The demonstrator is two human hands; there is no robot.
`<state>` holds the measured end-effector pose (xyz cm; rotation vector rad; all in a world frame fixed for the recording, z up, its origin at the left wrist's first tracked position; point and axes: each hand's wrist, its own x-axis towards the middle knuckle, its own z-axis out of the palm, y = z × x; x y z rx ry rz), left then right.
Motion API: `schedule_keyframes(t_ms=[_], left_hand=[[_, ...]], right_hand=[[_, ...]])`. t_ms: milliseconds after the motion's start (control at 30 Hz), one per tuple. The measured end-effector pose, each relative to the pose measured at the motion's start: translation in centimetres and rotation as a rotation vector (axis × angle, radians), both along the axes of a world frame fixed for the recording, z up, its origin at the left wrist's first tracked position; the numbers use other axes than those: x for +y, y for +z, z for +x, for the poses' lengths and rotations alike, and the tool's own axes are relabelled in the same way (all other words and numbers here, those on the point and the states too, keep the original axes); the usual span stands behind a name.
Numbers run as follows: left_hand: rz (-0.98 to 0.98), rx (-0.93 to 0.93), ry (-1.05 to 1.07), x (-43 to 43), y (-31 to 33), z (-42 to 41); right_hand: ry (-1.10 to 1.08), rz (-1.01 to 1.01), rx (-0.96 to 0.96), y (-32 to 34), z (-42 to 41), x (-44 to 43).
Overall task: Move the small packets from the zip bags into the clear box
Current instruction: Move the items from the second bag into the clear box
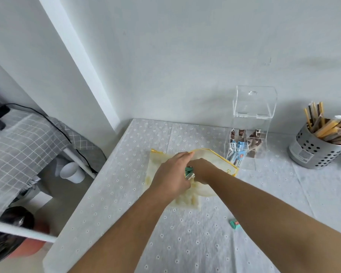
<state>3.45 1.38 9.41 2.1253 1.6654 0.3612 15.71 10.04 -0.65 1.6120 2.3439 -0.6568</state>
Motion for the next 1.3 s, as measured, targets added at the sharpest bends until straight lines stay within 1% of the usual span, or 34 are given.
schedule_keyframes(t_ms=[167,267,367,433,567,633,700,900,1033,1300], left_hand=[[0.003,-0.011,-0.011,0.4,-0.4,0.0],[-0.006,-0.008,-0.017,0.5,-0.5,0.0],[0.000,-0.014,-0.013,0.7,-0.3,-0.1],[-0.003,-0.011,-0.015,0.8,-0.1,-0.1],[-0.011,0.008,-0.021,0.7,0.1,0.0],[-0.012,0.009,-0.020,0.7,0.2,0.0],[-0.010,0.007,-0.022,0.7,0.3,0.1],[0.004,0.016,-0.013,0.6,0.1,-0.1],[0.010,0.020,-0.005,0.6,0.0,-0.1],[0.021,0.037,0.003,0.4,0.0,-0.1]], right_hand=[[0.012,0.087,-0.055,-0.8,-0.4,0.2],[0.015,0.117,-0.020,-0.3,-0.1,0.4],[-0.018,0.093,0.075,0.0,0.3,0.8],[-0.064,0.046,0.178,0.1,0.4,0.9],[-0.253,-0.134,0.425,0.6,0.5,0.7],[-0.348,-0.236,0.510,0.8,0.4,0.6],[-0.402,-0.248,0.554,0.6,0.2,0.6],[-0.449,-0.157,0.618,0.7,-0.2,0.3],[-0.419,-0.120,0.644,1.3,-0.2,-0.1],[-0.344,-0.025,0.598,1.9,-0.4,-1.0]])
